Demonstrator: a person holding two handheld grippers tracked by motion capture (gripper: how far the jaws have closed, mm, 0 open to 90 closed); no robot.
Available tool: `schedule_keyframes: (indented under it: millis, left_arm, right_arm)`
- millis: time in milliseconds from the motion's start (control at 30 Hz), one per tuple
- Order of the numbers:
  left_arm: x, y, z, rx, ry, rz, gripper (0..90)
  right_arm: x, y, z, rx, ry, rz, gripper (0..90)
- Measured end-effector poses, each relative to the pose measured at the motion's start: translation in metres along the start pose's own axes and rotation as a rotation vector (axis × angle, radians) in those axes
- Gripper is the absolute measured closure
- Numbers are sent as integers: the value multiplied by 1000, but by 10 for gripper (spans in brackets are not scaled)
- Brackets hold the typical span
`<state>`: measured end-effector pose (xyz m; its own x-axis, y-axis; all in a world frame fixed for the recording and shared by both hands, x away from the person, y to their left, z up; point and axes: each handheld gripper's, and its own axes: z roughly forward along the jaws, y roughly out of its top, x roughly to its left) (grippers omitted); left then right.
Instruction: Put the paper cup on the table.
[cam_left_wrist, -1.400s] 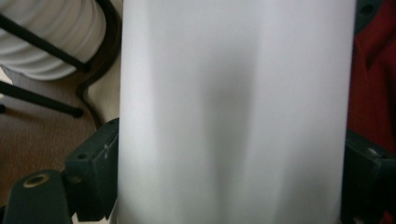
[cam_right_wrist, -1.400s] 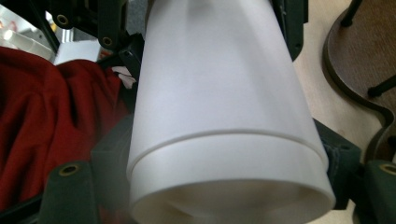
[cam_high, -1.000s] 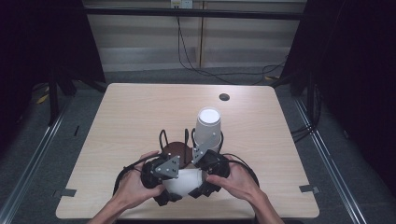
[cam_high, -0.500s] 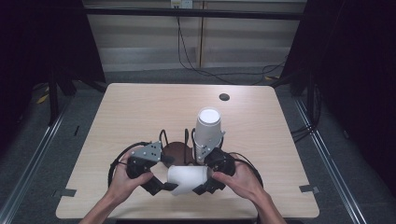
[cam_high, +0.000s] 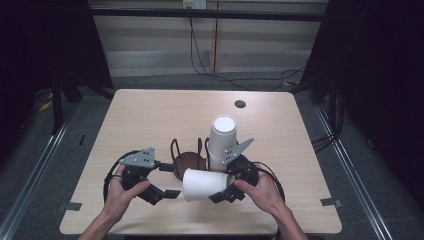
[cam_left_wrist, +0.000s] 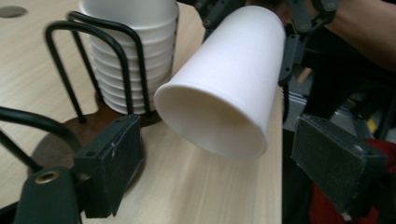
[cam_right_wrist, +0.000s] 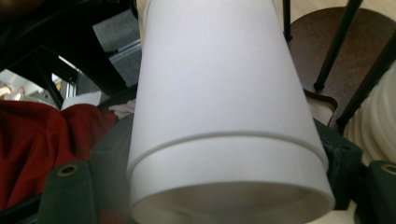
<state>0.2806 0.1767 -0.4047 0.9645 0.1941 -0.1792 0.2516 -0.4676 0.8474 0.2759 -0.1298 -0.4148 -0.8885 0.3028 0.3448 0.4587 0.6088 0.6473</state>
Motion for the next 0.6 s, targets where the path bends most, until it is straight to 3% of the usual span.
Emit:
schedule_keyframes:
  millis: [367, 600]
  left_arm:
    - [-4, -1, 0, -35, 6, 2, 158]
    - [-10, 1, 3, -69, -19, 5, 158]
  right_arm:
    - [-3, -6, -11, -149, 31, -3, 239]
    - [-3, -7, -13, -220, 47, -25, 239]
